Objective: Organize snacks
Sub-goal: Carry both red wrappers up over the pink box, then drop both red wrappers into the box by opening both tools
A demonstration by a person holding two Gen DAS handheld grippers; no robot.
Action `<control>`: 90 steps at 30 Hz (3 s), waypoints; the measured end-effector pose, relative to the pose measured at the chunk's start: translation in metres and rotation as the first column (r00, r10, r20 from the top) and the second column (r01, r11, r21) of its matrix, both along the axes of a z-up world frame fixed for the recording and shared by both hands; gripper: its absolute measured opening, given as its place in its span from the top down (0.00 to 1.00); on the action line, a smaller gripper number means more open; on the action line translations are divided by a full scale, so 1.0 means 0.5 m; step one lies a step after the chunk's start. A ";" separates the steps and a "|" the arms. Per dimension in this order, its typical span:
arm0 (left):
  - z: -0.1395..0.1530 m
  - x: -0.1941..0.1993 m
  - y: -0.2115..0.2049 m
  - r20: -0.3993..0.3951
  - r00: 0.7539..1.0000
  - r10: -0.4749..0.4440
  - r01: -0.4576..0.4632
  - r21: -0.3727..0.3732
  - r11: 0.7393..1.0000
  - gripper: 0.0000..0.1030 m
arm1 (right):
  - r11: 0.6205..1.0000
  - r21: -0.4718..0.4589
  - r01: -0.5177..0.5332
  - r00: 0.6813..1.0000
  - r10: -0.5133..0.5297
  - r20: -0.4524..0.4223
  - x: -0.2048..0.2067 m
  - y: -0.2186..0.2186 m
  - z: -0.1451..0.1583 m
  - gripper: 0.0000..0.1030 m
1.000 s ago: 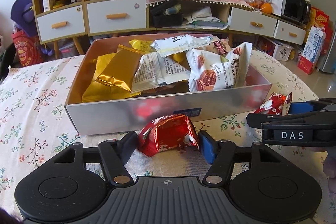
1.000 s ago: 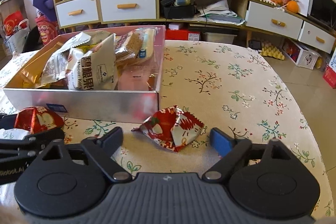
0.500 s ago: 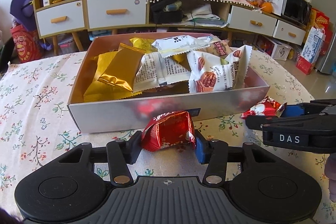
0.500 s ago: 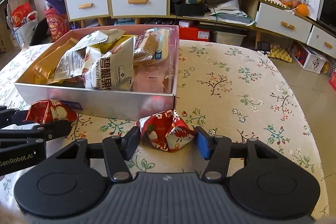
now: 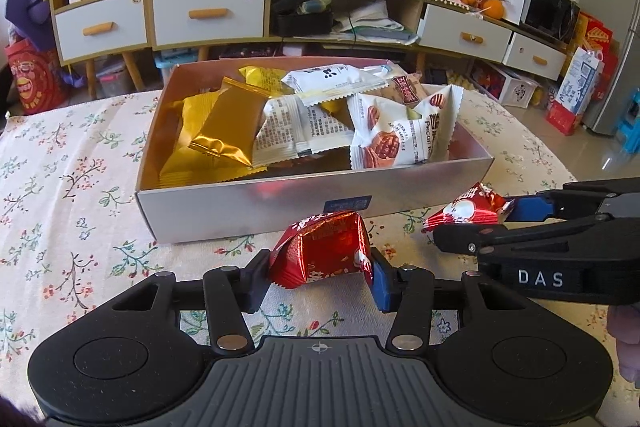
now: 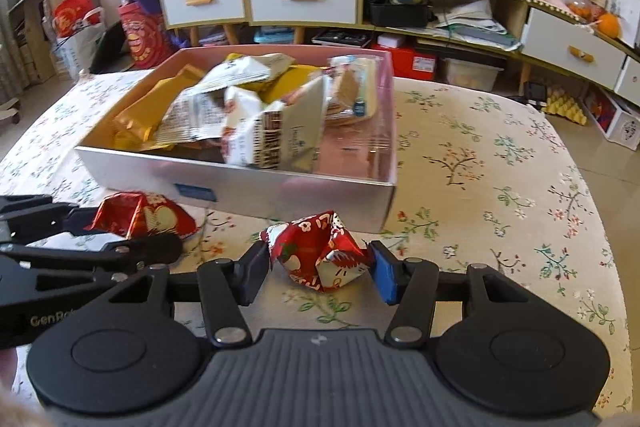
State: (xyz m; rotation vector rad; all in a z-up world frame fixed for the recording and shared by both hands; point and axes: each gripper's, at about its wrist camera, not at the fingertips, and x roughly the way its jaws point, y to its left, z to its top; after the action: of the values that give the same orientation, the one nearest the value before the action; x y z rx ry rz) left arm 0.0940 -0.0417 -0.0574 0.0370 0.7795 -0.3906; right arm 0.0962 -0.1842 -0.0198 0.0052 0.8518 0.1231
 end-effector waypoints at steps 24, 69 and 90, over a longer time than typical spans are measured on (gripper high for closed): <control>0.104 0.016 0.128 0.032 0.995 0.095 -0.092 -0.074 0.993 0.54 | 0.980 0.196 -0.031 0.996 0.013 0.093 0.027 0.049 0.084 0.50; 0.082 0.270 0.095 0.062 0.993 0.099 -0.096 -0.039 0.995 0.24 | 0.943 0.317 0.105 0.982 -0.149 0.118 0.100 0.028 0.070 0.25; 0.133 0.062 0.119 0.031 0.993 0.116 -0.116 -0.002 0.993 0.09 | 0.976 0.214 0.039 0.983 -0.075 0.166 0.010 0.015 0.137 0.06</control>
State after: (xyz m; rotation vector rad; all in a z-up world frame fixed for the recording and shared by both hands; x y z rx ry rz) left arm 0.1252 0.0177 0.0091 -0.0024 0.7475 -0.2796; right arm 0.1010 -0.1768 0.0488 0.2148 0.6613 0.1567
